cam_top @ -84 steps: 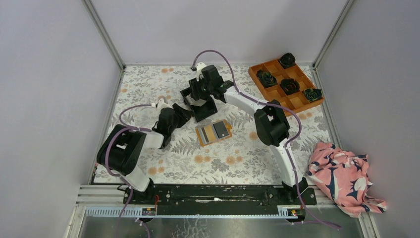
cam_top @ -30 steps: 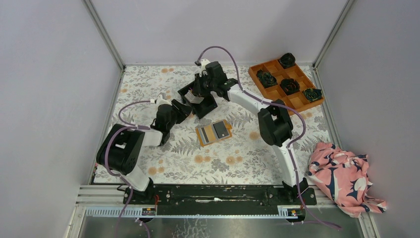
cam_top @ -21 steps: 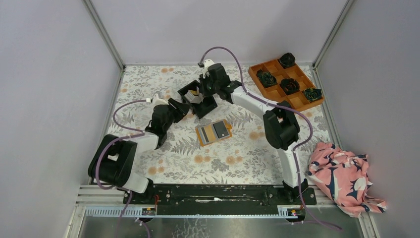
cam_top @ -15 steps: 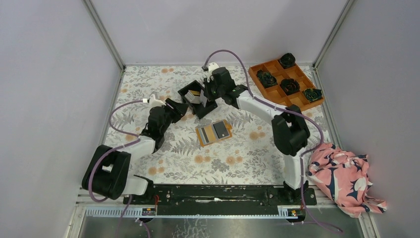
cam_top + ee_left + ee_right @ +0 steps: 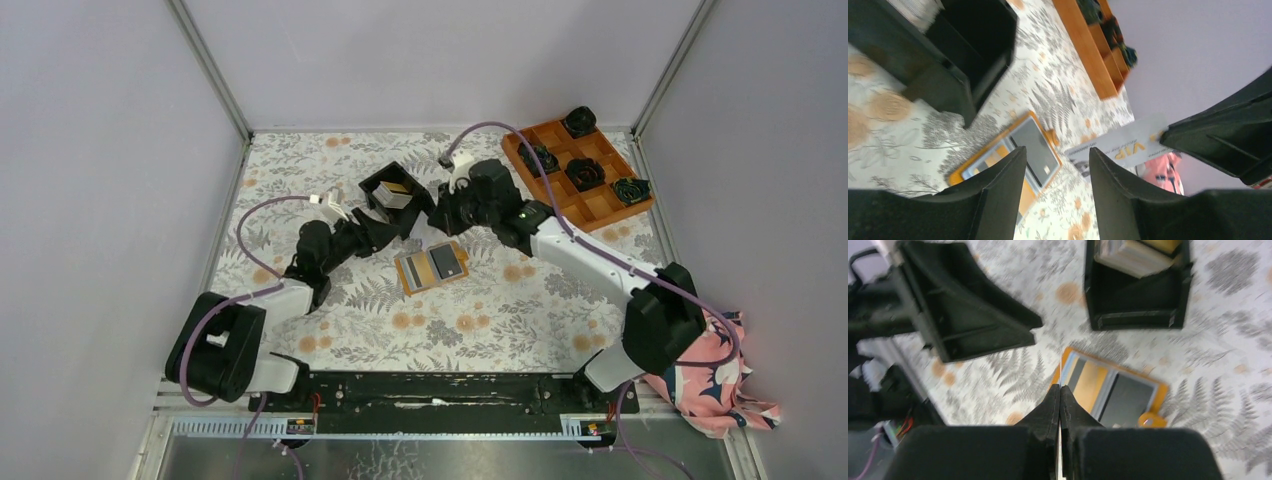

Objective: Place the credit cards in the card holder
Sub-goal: Pick up the credit card from the storage box.

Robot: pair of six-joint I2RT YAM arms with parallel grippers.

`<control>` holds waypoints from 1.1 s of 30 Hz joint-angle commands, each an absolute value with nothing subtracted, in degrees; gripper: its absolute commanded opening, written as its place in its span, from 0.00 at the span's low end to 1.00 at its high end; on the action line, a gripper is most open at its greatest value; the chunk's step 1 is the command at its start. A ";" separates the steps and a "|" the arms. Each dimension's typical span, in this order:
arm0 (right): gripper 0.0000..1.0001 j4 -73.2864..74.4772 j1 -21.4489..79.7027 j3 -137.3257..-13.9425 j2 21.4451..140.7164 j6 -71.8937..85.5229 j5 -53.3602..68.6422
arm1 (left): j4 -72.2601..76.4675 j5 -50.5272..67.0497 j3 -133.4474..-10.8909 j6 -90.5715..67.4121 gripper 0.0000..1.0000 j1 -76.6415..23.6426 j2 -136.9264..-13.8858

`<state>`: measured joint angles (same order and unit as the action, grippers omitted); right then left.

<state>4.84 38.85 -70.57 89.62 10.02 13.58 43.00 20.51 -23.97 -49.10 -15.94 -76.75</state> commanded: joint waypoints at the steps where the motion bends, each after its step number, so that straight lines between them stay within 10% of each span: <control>1: 0.00 3.48 39.20 -63.95 83.87 14.76 23.62 | 53.09 35.01 -22.71 -48.49 0.57 -15.47 -79.68; 16: 0.00 -8.53 37.02 -50.45 81.04 24.36 36.65 | 90.71 54.40 -14.52 -59.84 0.52 -15.51 -94.43; 27: 0.00 -13.63 35.42 -49.94 84.06 27.46 41.56 | 91.58 57.24 -14.43 -59.24 0.48 -16.77 -97.53; 33: 0.00 -16.13 34.80 -50.26 85.81 28.96 43.68 | 91.67 58.95 -15.80 -59.55 0.23 -18.63 -98.94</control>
